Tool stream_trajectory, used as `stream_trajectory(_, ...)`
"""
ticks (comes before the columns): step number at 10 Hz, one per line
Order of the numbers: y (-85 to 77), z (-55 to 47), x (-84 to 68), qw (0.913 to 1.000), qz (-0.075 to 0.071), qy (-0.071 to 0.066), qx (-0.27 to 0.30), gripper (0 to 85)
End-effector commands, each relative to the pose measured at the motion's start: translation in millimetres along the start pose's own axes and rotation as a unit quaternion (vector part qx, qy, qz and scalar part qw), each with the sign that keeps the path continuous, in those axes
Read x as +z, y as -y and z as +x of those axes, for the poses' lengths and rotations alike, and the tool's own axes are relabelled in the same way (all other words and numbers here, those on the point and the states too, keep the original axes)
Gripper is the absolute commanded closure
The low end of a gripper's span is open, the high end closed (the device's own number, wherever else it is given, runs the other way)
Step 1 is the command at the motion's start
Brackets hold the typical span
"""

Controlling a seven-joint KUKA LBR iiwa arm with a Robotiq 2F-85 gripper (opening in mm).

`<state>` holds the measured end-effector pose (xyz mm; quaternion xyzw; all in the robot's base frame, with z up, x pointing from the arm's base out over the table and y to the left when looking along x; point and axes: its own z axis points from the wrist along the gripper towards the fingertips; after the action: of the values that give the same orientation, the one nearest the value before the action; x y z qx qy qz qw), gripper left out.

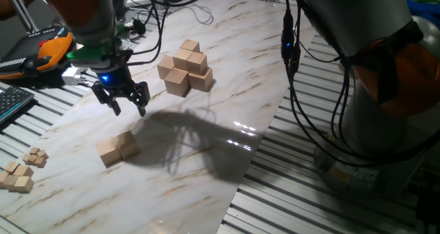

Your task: Stack the blocks into a cross shape

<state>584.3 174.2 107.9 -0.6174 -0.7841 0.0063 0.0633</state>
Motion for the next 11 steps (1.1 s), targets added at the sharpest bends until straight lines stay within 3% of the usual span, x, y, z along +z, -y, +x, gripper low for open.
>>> stream_trajectory(1,0.2,1.4,2.0,0.9726,-0.022,-0.025,0.230,17.0)
stream_trajectory(3,-0.6,2.5,6.2,0.9728,-0.028,-0.032,0.228,17.0)
stream_trajectory(5,-3.8,2.0,9.7,0.9646,-0.034,-0.043,0.258,17.0)
stream_trajectory(7,-4.0,2.5,10.4,0.9573,-0.039,-0.045,0.283,17.0)
stream_trajectory(8,-2.1,4.3,10.6,0.9580,-0.038,-0.044,0.281,17.0)
stream_trajectory(11,-1.6,3.6,10.4,0.9613,-0.037,-0.022,0.272,17.0)
